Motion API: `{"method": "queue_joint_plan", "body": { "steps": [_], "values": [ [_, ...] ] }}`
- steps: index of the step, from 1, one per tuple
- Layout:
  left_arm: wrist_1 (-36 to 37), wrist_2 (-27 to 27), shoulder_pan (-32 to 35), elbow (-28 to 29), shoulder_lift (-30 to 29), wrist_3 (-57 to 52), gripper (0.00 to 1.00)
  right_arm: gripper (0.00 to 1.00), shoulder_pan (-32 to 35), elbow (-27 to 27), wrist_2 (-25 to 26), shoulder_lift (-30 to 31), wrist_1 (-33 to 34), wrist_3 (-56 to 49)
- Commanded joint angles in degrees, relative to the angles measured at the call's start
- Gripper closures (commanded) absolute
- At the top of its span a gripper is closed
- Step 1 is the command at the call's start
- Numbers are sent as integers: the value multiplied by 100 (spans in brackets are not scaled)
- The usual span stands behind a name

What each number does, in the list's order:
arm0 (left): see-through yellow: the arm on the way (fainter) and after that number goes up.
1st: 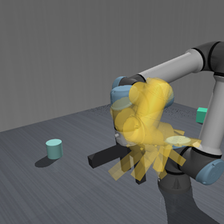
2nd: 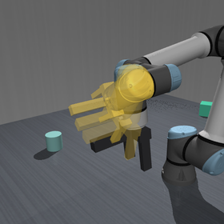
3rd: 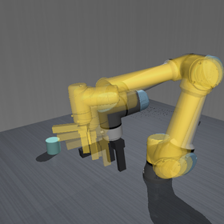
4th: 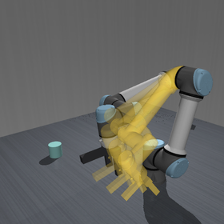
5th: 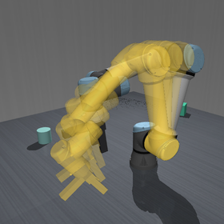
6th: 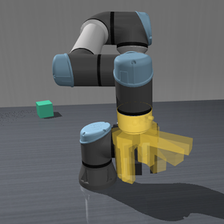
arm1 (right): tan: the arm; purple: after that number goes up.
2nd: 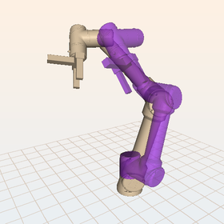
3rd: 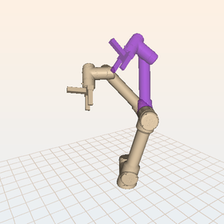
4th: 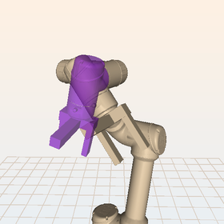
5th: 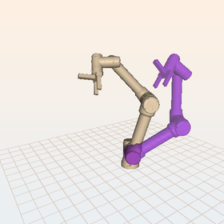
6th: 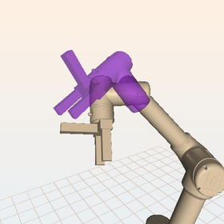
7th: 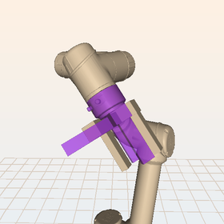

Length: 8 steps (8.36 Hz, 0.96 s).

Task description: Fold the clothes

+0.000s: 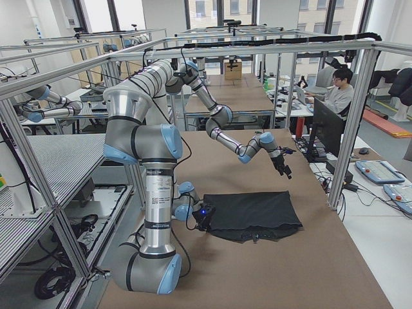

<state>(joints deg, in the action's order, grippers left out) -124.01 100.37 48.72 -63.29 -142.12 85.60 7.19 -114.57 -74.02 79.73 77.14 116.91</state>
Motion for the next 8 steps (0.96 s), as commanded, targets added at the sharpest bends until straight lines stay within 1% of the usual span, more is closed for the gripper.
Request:
{"method": "queue_joint_plan", "body": {
  "steps": [1,3,5,6,7,8],
  "values": [
    [0,0,-3,1,0,0,0,100,124,5,-7,-71,2,-36],
    [0,0,-11,1,0,9,0,100,212,-29,-77,-186,28,-107],
    [0,0,-11,1,0,9,0,100,195,-135,-122,-186,222,-124],
    [0,0,-37,10,0,9,0,80,195,-100,-122,-160,231,-133],
    [0,0,-46,10,0,9,0,51,195,-118,-122,-168,231,-194],
    [0,0,-46,10,-8,9,0,39,186,-109,-122,-159,231,-203]
  ]
}}
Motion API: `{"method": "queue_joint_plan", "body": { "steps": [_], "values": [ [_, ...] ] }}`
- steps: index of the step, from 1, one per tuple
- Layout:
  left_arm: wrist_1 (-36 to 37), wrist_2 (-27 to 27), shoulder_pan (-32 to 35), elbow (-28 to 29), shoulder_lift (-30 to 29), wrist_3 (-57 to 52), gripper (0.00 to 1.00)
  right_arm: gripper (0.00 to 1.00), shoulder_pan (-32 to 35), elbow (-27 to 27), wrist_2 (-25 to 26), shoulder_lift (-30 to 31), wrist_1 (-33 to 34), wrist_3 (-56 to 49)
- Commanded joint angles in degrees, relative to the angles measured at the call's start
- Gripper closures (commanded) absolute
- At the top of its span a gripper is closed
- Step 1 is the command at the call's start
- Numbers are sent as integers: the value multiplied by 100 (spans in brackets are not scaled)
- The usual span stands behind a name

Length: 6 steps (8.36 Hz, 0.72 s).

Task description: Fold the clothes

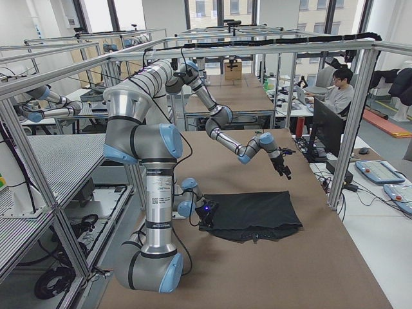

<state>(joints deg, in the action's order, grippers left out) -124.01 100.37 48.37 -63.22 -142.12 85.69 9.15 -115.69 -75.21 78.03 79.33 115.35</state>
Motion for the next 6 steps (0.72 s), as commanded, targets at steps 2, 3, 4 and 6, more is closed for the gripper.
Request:
{"method": "queue_joint_plan", "body": {
  "steps": [2,3,4,6],
  "values": [
    [0,0,-11,3,-8,0,0,42,-44,63,6,11,13,-47],
    [0,0,-11,3,-8,0,0,44,-53,116,6,2,13,-47],
    [9,-17,-11,-6,-8,9,0,49,-62,151,6,-7,13,-39],
    [0,-79,-20,-6,-8,87,0,54,-71,266,6,-24,4,-47]
  ]
}}
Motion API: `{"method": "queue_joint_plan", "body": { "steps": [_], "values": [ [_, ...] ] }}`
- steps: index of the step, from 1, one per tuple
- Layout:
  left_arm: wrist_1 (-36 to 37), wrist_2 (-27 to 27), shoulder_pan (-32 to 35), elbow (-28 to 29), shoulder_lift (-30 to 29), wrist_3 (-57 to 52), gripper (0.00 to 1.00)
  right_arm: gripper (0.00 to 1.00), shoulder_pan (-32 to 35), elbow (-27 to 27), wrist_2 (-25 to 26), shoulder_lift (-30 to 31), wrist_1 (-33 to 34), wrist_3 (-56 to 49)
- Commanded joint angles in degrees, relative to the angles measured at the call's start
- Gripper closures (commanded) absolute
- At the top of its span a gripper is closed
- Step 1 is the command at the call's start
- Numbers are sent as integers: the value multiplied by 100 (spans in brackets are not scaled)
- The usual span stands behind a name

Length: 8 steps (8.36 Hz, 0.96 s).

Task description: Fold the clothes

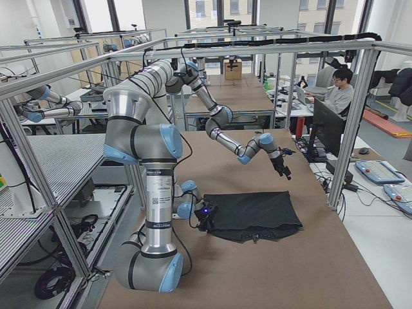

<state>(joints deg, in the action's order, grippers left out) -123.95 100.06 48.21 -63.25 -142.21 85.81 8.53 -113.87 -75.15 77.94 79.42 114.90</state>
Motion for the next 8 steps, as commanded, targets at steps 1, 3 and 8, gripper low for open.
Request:
{"method": "queue_joint_plan", "body": {
  "steps": [1,3,8],
  "values": [
    [3,-153,-109,-12,-9,155,0,68,-9,67,1,-16,4,14],
    [3,-198,-145,-20,-18,199,0,95,-9,58,1,-25,4,15],
    [-6,-232,-529,-1373,1029,751,0,100,-105,-364,1,-376,751,85]
  ]
}}
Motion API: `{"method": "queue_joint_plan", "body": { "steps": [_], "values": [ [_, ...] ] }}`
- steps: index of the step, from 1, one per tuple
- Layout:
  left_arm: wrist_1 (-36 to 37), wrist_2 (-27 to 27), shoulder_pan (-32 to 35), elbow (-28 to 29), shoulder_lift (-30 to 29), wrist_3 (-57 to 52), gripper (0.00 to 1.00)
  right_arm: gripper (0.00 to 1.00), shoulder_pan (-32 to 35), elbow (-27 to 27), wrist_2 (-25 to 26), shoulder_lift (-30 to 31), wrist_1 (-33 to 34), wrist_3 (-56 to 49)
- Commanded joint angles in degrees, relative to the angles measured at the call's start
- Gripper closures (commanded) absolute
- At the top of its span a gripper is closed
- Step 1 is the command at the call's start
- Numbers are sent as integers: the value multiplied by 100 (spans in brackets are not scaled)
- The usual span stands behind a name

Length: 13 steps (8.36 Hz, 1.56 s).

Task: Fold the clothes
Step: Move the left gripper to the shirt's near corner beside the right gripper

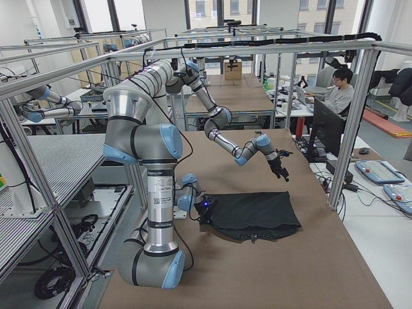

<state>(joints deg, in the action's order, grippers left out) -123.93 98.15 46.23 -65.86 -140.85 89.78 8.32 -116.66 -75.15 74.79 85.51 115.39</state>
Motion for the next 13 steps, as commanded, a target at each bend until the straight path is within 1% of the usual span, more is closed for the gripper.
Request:
{"method": "queue_joint_plan", "body": {
  "steps": [1,2,3,4,5,6,7,8,9,11,12,13],
  "values": [
    [-8,-311,-804,-2305,1780,695,0,100,-259,-111,35,-61,150,53],
    [-8,-766,-1348,-3257,2511,1169,0,100,-278,-225,44,-26,150,123],
    [-8,-1336,-1980,-3901,3084,1582,0,100,-278,-295,44,9,150,124],
    [-17,-1855,-2561,-4239,3490,1847,1,100,-287,-296,44,10,150,124],
    [-17,-2226,-3054,-4442,3720,2181,3,100,-287,-287,44,10,150,124],
    [-17,-2725,-3607,-4470,3853,2532,11,100,-296,-287,44,10,150,124],
    [-17,-3131,-4021,-4470,3863,2727,15,100,-296,-287,44,10,150,124],
    [-17,-3378,-4321,-4470,3863,2938,21,100,-296,-287,44,1,150,124],
    [-17,-3529,-4507,-4444,3863,3018,26,100,-296,-287,44,10,150,124],
    [-17,-3530,-4544,-4400,3872,3080,37,100,-296,-287,44,1,150,124],
    [-17,-3530,-4544,-4357,3889,3115,38,100,-296,-296,44,1,150,124],
    [-26,-3591,-4683,-4356,4011,3238,39,100,-296,-287,44,1,150,124]
  ]
}}
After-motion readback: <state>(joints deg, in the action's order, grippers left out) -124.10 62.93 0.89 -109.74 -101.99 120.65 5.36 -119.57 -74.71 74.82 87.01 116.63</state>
